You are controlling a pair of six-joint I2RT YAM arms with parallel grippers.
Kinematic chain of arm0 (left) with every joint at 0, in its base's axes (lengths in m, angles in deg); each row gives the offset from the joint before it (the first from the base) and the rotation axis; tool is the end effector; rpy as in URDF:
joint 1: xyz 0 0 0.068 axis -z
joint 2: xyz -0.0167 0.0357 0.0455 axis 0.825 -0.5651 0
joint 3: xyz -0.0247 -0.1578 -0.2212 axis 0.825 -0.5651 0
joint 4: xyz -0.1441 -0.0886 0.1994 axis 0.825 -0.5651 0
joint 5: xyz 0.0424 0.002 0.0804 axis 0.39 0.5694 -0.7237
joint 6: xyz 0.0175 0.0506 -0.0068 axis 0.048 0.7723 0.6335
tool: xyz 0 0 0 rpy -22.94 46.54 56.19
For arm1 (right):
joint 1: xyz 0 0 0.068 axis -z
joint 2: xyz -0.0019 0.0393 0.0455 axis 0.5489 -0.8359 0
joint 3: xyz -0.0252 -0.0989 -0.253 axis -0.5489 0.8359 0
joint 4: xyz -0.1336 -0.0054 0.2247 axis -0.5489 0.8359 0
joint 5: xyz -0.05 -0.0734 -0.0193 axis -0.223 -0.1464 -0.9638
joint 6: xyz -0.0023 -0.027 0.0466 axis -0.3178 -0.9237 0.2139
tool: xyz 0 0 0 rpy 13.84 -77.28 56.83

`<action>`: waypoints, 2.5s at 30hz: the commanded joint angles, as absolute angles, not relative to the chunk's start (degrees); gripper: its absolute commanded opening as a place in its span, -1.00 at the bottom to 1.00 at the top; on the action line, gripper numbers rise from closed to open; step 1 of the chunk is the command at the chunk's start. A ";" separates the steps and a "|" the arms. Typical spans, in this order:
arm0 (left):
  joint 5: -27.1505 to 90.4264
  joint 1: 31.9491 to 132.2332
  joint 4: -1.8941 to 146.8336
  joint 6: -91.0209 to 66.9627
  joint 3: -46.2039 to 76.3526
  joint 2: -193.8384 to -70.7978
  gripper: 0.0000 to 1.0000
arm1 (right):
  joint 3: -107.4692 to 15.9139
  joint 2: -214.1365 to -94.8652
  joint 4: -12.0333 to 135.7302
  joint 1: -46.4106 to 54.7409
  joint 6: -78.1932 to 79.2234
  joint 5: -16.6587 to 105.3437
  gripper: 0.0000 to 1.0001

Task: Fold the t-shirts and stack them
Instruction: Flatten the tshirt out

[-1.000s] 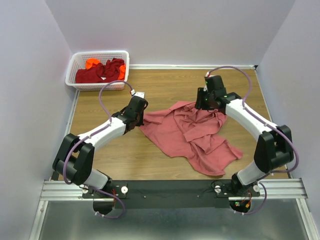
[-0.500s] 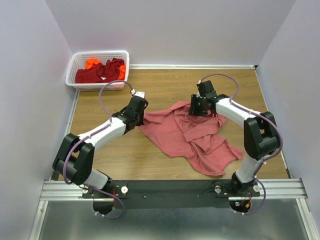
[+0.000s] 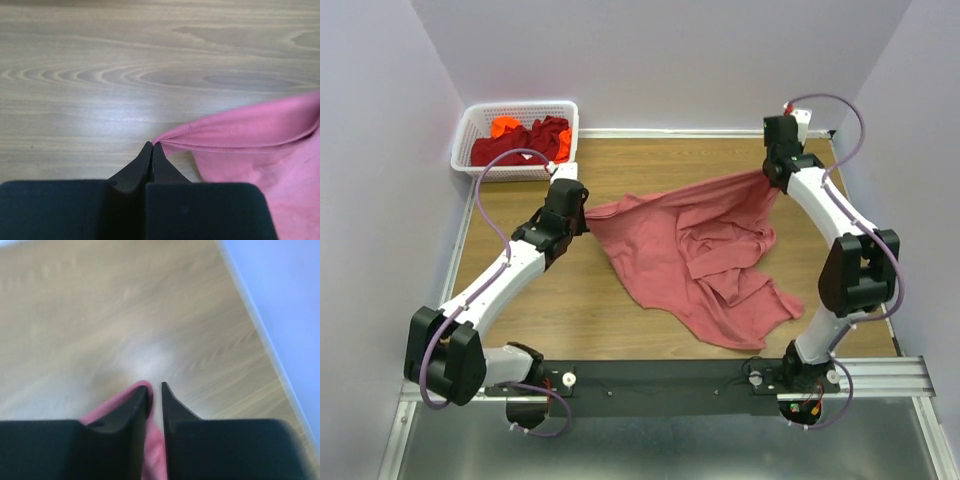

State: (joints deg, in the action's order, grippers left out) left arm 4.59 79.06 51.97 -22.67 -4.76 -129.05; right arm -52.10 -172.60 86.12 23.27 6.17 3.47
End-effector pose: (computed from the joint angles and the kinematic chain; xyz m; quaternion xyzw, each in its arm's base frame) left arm 0.2565 -0.0987 0.2716 -0.0616 0.8882 -0.0320 0.4541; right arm 0.3884 0.0488 0.2893 0.1348 0.8730 -0.1804 0.4326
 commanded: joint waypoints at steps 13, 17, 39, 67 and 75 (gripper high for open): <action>6.50 77.48 55.69 -19.70 -1.29 -138.47 -1.00 | -59.00 -180.12 85.95 25.63 2.14 19.00 0.46; 6.33 76.42 55.86 -19.61 -1.90 -139.53 -1.00 | -60.66 -183.01 85.86 28.90 -0.23 29.30 0.45; 9.49 75.19 53.75 -20.84 -1.37 -141.55 -1.00 | -79.47 -208.85 85.86 30.83 -18.69 43.29 0.40; 8.00 74.23 54.37 -20.58 -2.16 -141.11 -1.00 | -79.38 -211.94 87.36 31.45 -17.29 49.19 -0.96; 1.42 70.71 52.96 -19.61 10.02 -140.23 -1.00 | -87.10 -200.43 87.27 31.45 -12.99 42.16 -0.99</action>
